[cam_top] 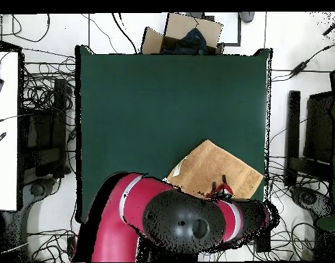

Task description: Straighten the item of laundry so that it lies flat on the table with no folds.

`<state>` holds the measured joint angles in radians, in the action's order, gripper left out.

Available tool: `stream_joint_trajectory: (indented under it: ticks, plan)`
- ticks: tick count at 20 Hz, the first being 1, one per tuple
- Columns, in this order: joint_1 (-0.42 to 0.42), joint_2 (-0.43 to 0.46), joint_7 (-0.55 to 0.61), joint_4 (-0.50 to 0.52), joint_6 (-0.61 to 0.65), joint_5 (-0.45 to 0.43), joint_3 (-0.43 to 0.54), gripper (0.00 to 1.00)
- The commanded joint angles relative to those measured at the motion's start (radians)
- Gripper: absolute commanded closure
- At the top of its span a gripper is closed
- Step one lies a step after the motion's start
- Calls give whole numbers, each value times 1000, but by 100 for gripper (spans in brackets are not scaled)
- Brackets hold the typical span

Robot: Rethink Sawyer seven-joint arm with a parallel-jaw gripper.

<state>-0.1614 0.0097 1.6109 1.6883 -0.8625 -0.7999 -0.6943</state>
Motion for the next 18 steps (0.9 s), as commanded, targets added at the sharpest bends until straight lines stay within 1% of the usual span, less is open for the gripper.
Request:
stream_joint_trajectory:
  ticks: [1,2,5,9,11,12,14,18]
  plan:
    - [52,132,-22,-215,100,81,160,0]
    - [53,141,-13,-228,114,76,164,0]
    - [42,172,-17,-254,102,89,168,0]
    - [38,192,13,-285,128,56,176,0]
    - [39,193,36,-298,148,21,183,0]
    - [49,193,63,-312,197,-29,188,0]
    - [57,203,89,-333,245,-104,190,0]
    - [46,238,49,-352,215,-128,169,0]
